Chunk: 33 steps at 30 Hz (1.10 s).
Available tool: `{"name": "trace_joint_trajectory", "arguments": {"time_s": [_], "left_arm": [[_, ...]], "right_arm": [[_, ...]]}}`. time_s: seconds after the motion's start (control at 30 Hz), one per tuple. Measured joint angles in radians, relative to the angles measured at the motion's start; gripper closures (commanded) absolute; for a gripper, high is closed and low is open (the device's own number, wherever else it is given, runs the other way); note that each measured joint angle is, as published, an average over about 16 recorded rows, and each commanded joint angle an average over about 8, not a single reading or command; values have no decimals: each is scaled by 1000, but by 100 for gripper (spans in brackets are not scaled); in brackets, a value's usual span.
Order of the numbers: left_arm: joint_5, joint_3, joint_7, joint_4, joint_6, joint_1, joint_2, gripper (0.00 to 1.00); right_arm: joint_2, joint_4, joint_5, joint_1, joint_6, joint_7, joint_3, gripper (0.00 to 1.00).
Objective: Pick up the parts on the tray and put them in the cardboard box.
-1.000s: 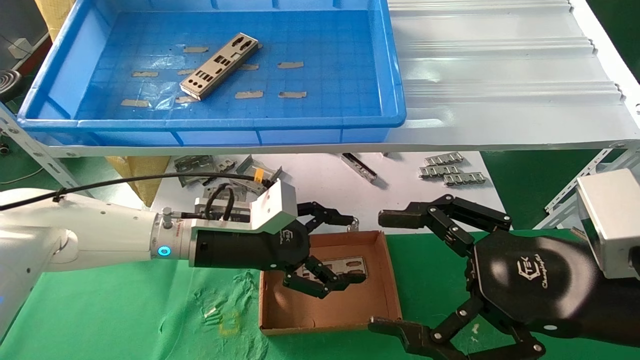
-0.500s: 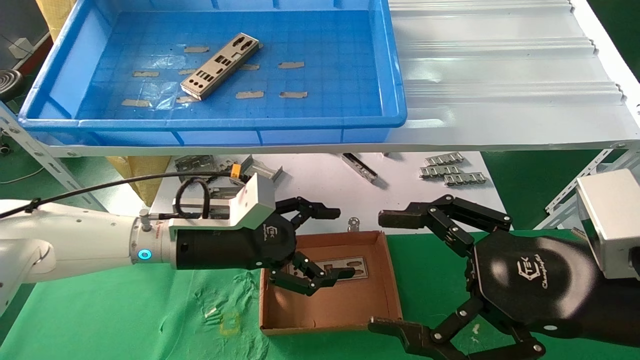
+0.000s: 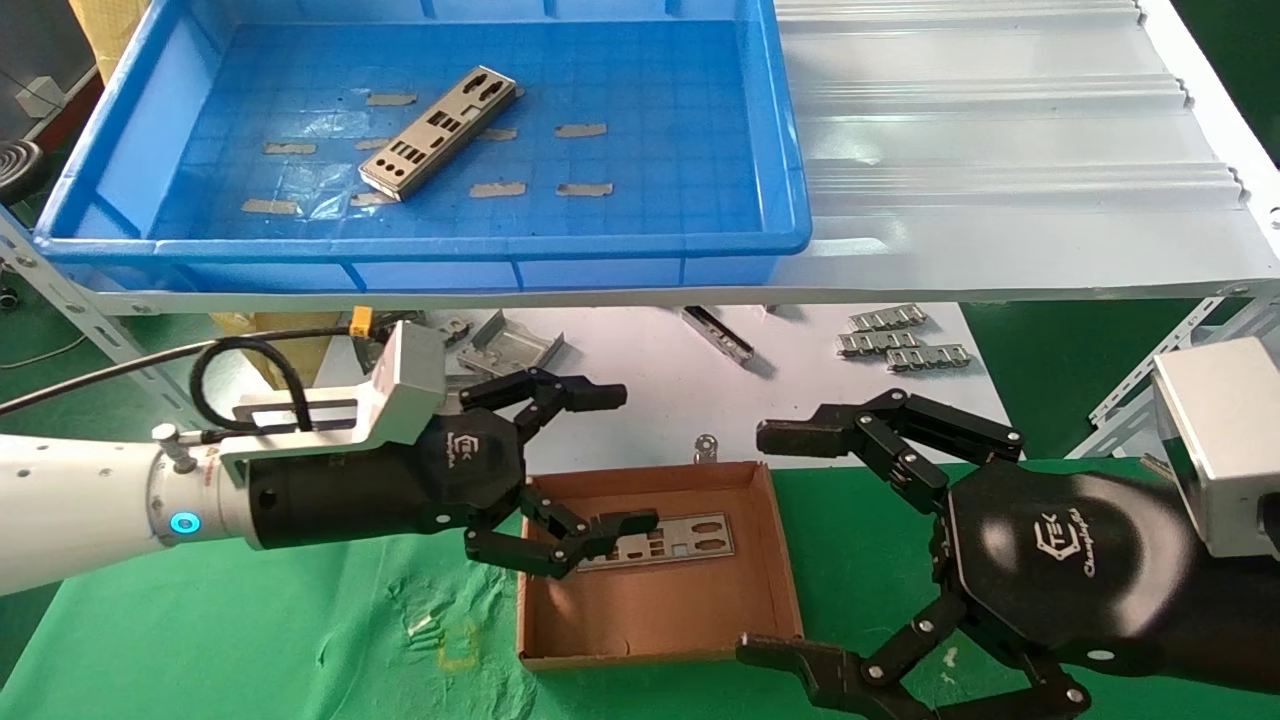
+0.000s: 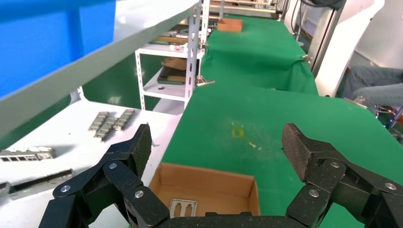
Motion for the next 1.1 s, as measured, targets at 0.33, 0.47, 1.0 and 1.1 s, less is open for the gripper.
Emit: {"name": "trace_joint_trajectory", "arguments": {"time_s": [0.33, 0.47, 1.0, 1.1], "left_arm": [[-46, -86, -103, -199, -6, 89, -116, 0], [-65, -120, -144, -279, -9, 124, -162, 0], [-139, -257, -308, -596, -19, 266, -346, 0], [-152, -281, -337, -651, -21, 290, -378, 0]], "right_arm": [[0, 0, 0, 0, 0, 0, 0, 0], [0, 0, 0, 0, 0, 0, 0, 0], [0, 0, 0, 0, 0, 0, 0, 0], [0, 0, 0, 0, 0, 0, 0, 0]]}}
